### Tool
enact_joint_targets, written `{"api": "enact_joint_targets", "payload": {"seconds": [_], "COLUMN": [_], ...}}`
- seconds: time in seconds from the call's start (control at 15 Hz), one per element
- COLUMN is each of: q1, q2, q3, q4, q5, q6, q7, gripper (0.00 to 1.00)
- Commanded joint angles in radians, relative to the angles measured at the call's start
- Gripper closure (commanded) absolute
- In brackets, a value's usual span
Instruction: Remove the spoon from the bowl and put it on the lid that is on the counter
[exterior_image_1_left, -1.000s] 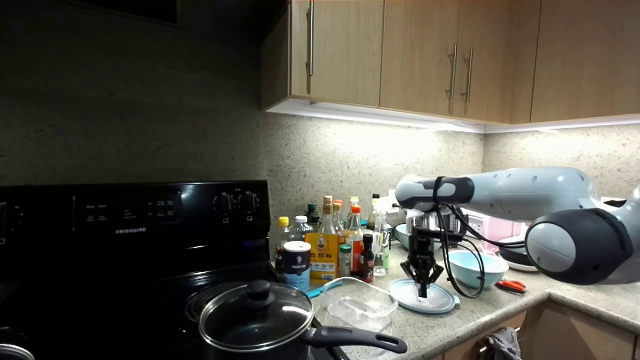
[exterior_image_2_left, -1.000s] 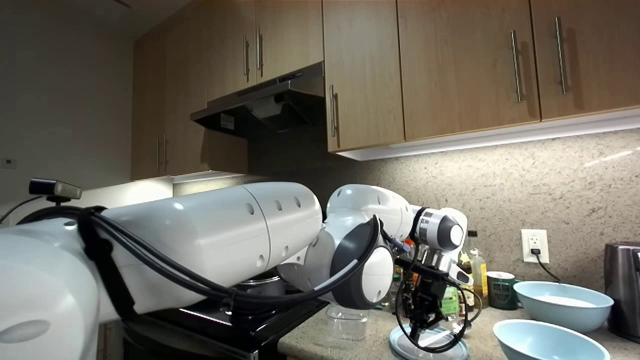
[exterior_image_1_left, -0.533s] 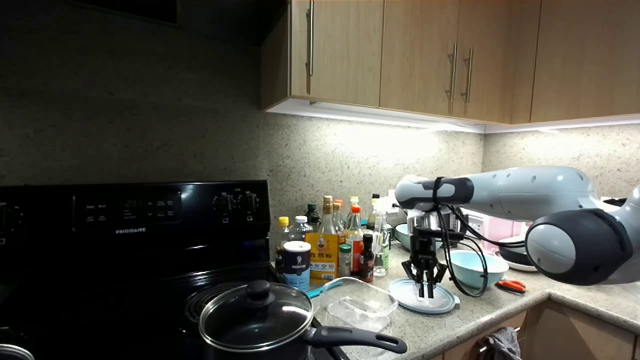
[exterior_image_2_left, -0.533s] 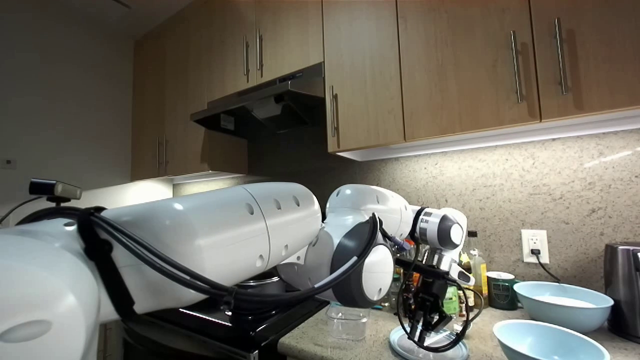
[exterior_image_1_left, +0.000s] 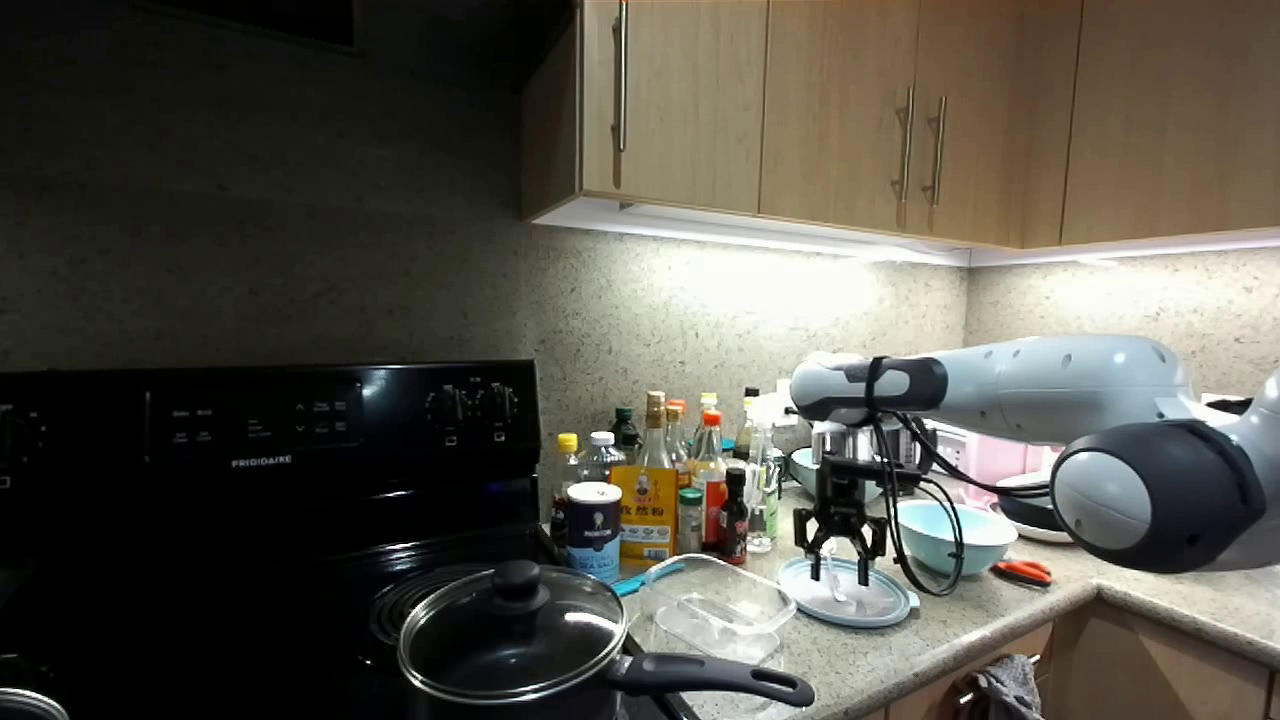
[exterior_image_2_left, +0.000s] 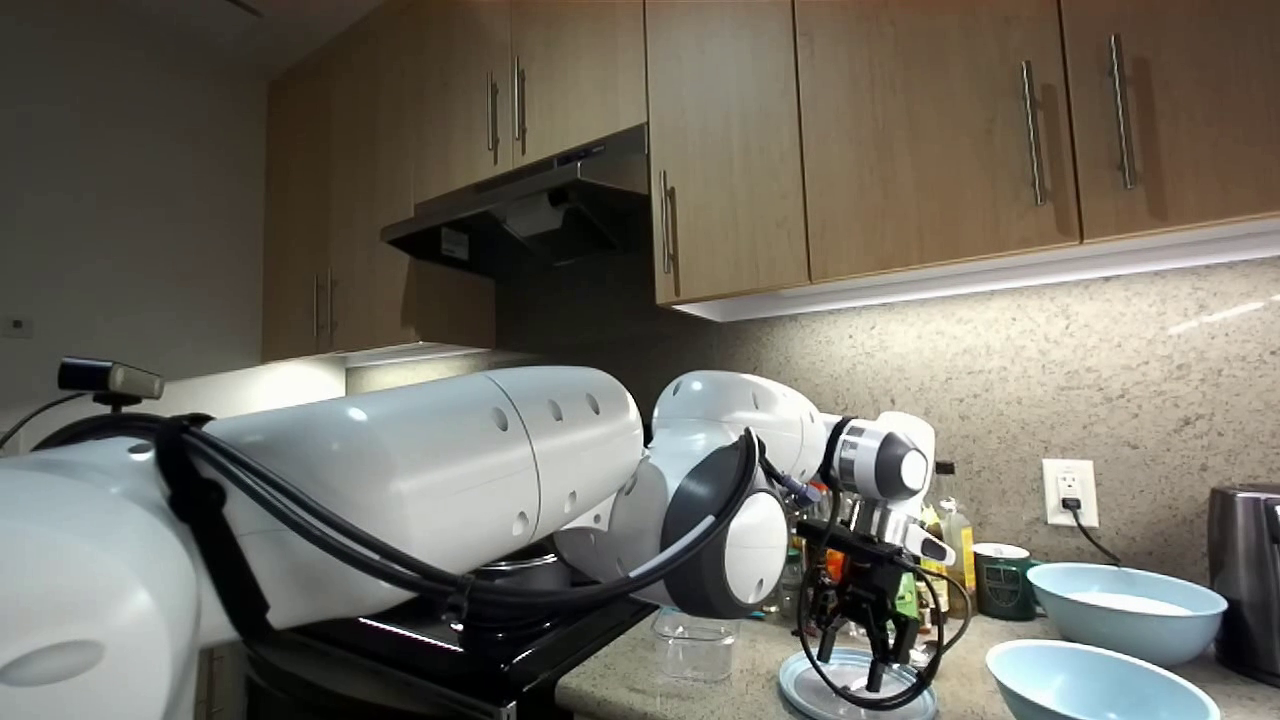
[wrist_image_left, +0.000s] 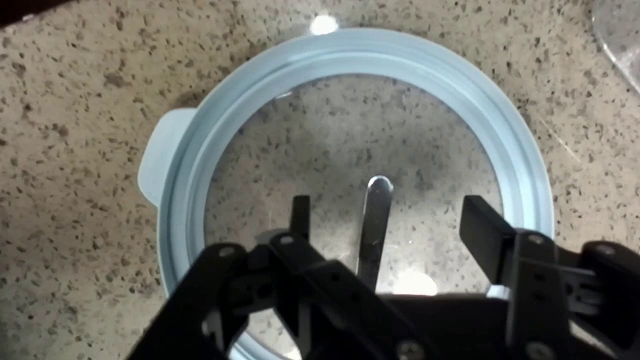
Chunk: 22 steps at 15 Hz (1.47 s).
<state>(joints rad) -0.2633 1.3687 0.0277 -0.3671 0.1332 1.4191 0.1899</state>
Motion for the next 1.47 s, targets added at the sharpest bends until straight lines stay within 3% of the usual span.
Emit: {"api": "enact_joint_targets", "payload": {"seconds": [0.0,0.2,0.47,0.53,0.67,0.73,0.8,1.4], "q1": [-0.001,-0.003,-0.010,-0.010,-0.007,-0.004,-0.002,0.004], "q2": [0.002,0.005,0.013,0.017,0.021,0.022,0.023,0.016], "q3": [-0.012,-0.020,-0.023,-0.025,-0.029,-0.033,-0.036,-0.045], "q4": [-0.004,-0.009,-0.011,-0.009,-0.008,-0.009,-0.008,-0.015], "q5": [-0.010,-0.013,-0.010,-0.012,-0.016,-0.020,-0.023,-0.037], "q6": [0.081,0.132,0.173,0.190,0.219,0.232,0.247,0.263], "q7": [-0.006,-0.005,-0.006,-0.006,-0.007,-0.007,-0.003,0.006], "gripper": [0.00,0.00,0.11,0.04,0.00,0.07,0.19,0.78]}}
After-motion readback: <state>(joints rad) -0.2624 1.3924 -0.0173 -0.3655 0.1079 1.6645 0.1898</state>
